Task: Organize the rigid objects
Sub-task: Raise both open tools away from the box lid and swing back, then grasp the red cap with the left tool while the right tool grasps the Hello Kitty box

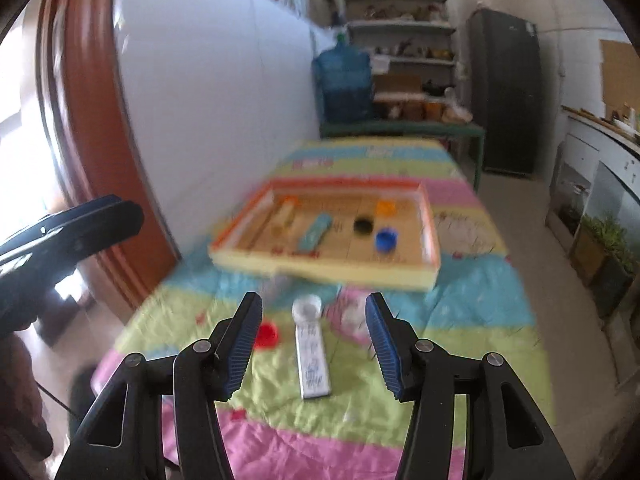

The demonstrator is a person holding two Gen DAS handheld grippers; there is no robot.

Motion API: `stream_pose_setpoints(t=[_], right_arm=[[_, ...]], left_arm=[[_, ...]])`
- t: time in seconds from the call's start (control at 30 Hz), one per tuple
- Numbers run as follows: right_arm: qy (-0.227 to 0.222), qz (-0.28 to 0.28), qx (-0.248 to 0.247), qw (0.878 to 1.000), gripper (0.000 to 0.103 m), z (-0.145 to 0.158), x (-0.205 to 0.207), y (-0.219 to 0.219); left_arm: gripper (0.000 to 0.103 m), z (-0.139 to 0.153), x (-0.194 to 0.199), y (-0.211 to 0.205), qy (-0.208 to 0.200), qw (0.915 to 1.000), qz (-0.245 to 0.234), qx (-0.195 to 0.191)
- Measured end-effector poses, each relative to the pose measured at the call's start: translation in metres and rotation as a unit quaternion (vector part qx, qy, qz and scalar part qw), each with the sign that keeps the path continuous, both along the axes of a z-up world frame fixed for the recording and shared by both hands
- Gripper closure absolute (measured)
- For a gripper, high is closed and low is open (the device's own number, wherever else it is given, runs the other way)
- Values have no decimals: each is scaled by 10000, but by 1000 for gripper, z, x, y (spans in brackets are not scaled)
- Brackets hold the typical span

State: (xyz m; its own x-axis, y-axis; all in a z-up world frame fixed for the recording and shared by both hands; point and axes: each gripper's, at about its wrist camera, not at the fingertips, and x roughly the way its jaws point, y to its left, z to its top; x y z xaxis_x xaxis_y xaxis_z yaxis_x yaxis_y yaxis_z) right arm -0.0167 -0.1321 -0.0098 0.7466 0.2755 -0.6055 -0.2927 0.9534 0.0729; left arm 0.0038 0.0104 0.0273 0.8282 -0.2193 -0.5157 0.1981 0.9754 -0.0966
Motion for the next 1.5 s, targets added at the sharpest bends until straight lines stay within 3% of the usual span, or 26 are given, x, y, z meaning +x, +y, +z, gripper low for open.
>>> stream_pose_setpoints(t=[0.13,0.2,0.33,0.57,0.7,0.93,1.0,1.1,1.27,1.5], right_arm=[[249,-167,-562,9980,47,-31,0,9],[435,-139,-534,9975,47,-41,2,7],[750,-131,-417,9962,47,-59,4,3],[1080,140,-478,9929,47,-69,32,13],[1128,276,-811,9899,47,-74,44,20],[1210,349,-901,9879,48,-82,50,22],[1181,339,-881,9885,55,-83,52,23],[1124,403,-811,9895,76,-83,52,26],[1094,231,-712,9912,77,-81,52,13],[1083,-392,-422,9924,77,-71,55,-35]], left_arm=[[60,-39,3,-5,411,9991,38,31],[60,-52,6,-5,675,9975,11,-225],[60,-71,13,-6,1055,9936,76,-387],[60,-83,32,-14,1189,9926,40,-248],[60,-86,40,-13,1230,9920,19,-296],[60,-92,50,-25,1309,9914,-86,32],[60,-94,51,-25,1333,9910,-88,40],[60,-93,52,-24,1318,9912,-92,70],[60,-93,53,-30,1302,9912,-243,83],[60,-106,60,-54,1401,9878,-434,520]])
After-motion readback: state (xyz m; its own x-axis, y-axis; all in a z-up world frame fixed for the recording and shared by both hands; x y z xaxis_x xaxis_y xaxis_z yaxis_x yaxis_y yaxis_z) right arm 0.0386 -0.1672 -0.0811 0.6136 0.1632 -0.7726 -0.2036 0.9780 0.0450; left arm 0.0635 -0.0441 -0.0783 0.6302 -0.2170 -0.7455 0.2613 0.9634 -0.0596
